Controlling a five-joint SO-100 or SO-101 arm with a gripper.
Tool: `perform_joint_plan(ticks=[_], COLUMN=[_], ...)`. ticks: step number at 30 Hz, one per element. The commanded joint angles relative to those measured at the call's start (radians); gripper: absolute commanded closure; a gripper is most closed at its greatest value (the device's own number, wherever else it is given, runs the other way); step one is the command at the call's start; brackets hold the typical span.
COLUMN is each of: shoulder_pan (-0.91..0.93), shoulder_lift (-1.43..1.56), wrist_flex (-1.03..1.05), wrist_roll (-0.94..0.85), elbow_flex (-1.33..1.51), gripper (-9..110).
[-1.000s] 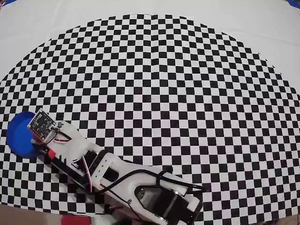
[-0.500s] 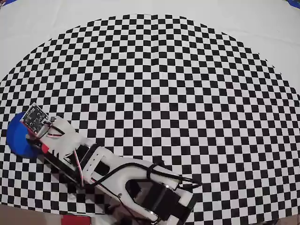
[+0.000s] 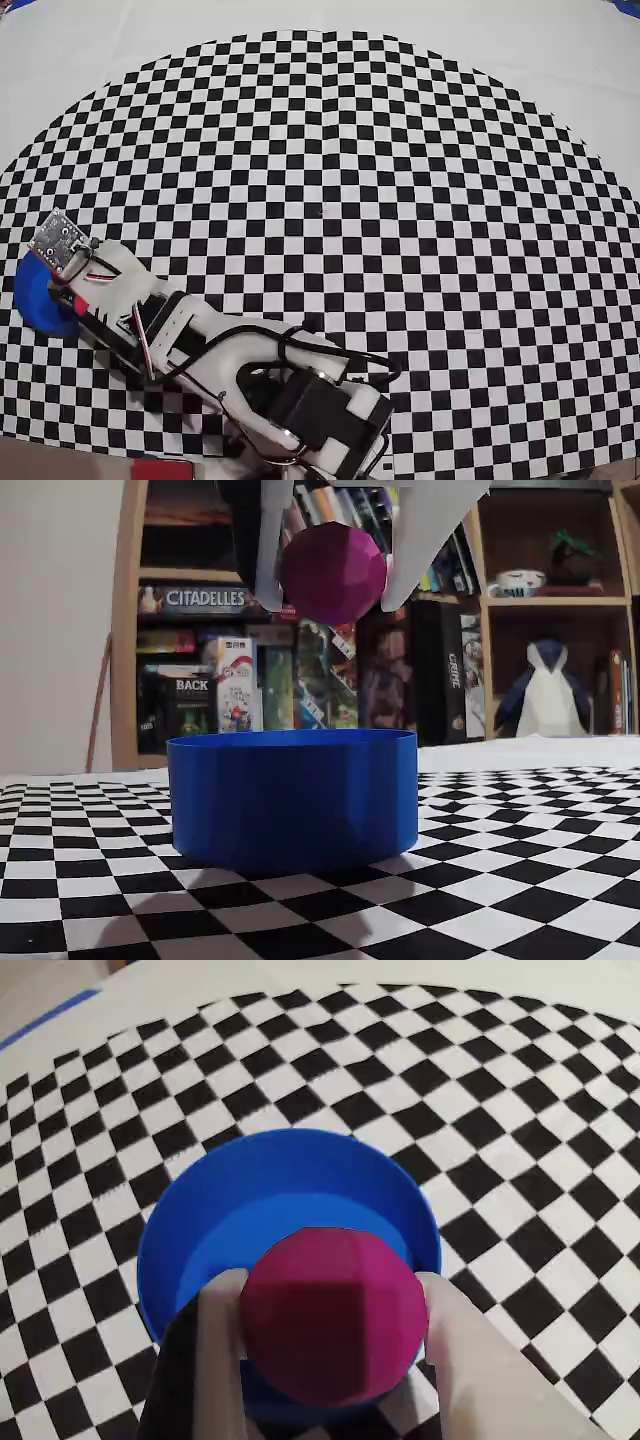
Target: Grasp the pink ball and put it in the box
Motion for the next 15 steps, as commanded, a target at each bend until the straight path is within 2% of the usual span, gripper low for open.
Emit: perform_joint_plan(ticks=[1, 15], shoulder_pan=[-0.011, -0.02], shoulder_lift=[-0.015, -0.152], wrist_flex=[-0.003, -0.003], wrist_roll=[0.006, 0.006], elbow_flex=[-0.061, -0.164], gripper=[101, 101])
